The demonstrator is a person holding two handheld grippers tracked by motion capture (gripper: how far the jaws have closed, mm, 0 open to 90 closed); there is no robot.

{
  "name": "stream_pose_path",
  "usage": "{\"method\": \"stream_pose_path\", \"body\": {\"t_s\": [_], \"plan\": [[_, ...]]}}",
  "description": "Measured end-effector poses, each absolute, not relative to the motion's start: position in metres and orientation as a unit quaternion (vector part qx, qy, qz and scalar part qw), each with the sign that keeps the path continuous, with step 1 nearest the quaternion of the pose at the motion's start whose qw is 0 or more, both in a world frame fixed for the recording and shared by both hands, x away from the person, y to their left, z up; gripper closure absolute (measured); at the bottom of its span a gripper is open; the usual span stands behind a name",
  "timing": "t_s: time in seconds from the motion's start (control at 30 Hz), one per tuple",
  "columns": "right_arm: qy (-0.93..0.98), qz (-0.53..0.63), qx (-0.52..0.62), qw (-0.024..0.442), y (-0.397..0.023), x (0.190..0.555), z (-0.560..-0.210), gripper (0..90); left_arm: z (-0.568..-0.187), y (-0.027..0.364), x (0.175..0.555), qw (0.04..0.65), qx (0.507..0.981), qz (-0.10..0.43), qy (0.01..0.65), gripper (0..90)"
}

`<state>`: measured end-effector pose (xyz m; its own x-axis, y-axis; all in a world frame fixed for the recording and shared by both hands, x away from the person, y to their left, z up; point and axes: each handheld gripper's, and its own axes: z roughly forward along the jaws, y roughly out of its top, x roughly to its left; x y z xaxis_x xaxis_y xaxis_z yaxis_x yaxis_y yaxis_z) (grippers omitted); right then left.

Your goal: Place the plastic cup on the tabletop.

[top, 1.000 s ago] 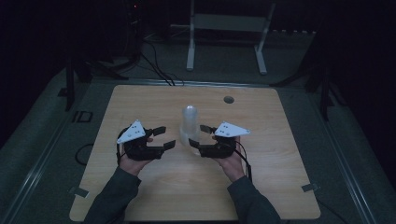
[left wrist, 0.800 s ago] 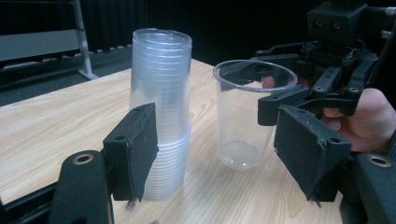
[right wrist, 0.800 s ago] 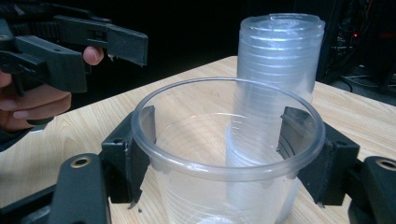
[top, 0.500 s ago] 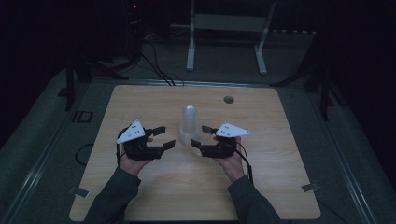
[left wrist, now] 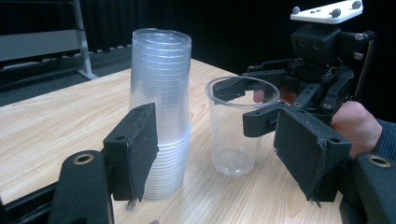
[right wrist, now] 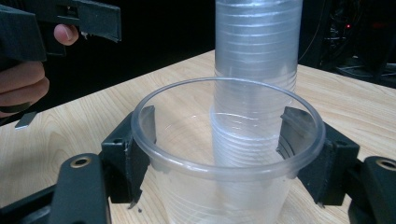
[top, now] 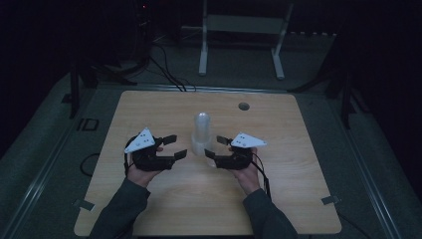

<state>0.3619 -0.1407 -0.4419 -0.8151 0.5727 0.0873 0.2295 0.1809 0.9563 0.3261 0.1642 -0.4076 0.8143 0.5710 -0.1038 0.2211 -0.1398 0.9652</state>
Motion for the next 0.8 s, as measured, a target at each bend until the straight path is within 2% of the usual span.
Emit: {"method": "stream_pose_path", "body": {"t_s": [0.8], "plan": [[0.761,0.572,0.267,0.149,-0.141,0.366,-0.456,27.5,-0.408,0.164,0.326,0.598,0.741,0.146,0.267,30.6]]}}
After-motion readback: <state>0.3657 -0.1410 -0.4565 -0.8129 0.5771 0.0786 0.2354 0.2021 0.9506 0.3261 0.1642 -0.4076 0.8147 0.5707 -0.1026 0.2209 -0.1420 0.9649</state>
